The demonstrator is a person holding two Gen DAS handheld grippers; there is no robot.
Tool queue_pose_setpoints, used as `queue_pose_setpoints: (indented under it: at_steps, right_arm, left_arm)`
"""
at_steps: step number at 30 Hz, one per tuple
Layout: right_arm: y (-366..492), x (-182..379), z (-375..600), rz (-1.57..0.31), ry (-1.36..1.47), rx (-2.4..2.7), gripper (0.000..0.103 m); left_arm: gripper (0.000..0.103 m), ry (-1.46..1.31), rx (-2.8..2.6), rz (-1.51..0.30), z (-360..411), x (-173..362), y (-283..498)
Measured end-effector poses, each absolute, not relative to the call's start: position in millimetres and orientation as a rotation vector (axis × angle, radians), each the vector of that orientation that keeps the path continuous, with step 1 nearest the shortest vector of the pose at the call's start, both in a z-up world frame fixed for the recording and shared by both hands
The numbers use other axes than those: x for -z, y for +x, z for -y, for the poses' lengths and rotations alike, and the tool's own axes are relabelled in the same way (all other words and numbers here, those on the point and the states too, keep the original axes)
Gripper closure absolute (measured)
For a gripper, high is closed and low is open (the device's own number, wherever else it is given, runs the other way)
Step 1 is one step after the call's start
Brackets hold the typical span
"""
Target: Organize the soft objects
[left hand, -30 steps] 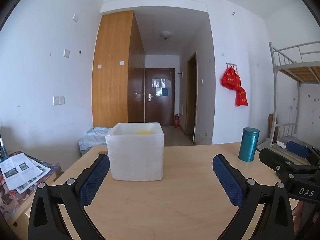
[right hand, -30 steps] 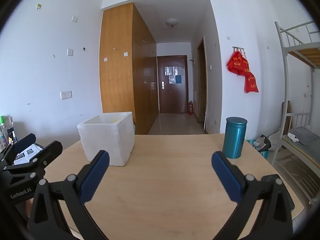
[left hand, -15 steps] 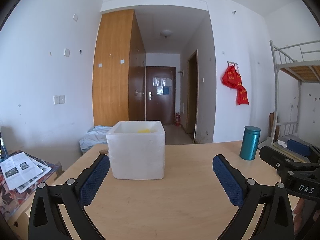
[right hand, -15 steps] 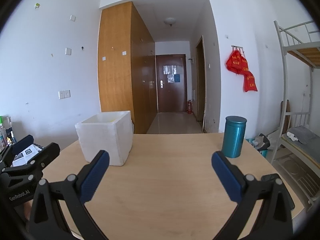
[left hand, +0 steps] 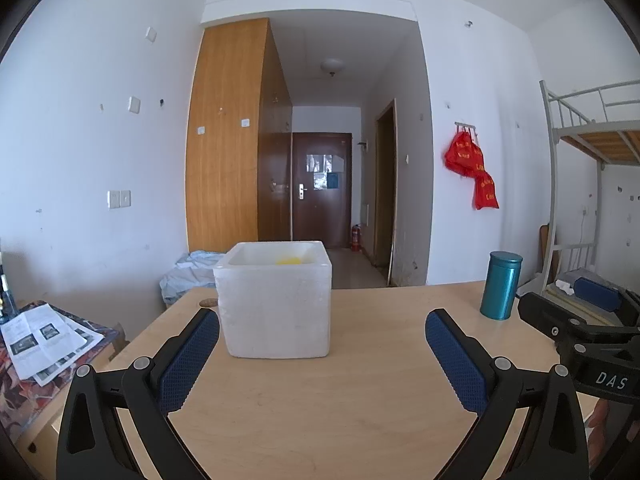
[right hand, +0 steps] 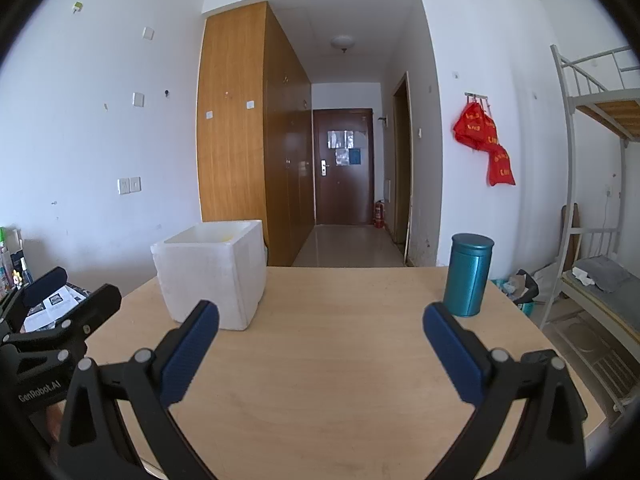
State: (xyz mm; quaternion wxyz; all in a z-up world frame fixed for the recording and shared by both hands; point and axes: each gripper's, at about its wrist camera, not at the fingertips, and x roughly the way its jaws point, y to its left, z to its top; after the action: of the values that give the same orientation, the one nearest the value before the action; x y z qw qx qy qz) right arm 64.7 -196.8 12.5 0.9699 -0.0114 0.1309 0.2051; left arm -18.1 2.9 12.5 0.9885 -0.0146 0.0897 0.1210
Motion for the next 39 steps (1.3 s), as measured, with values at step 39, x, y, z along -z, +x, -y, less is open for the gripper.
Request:
queue_pose_setpoints:
  at_steps: [39]
  right_arm:
    - [63.9,-11.1,203.0,-0.259,-0.035,-0.399,0.0]
  left_arm:
    - [0.0,-0.046,-0.274,-0.171,-6.3,-12.1,-16.9]
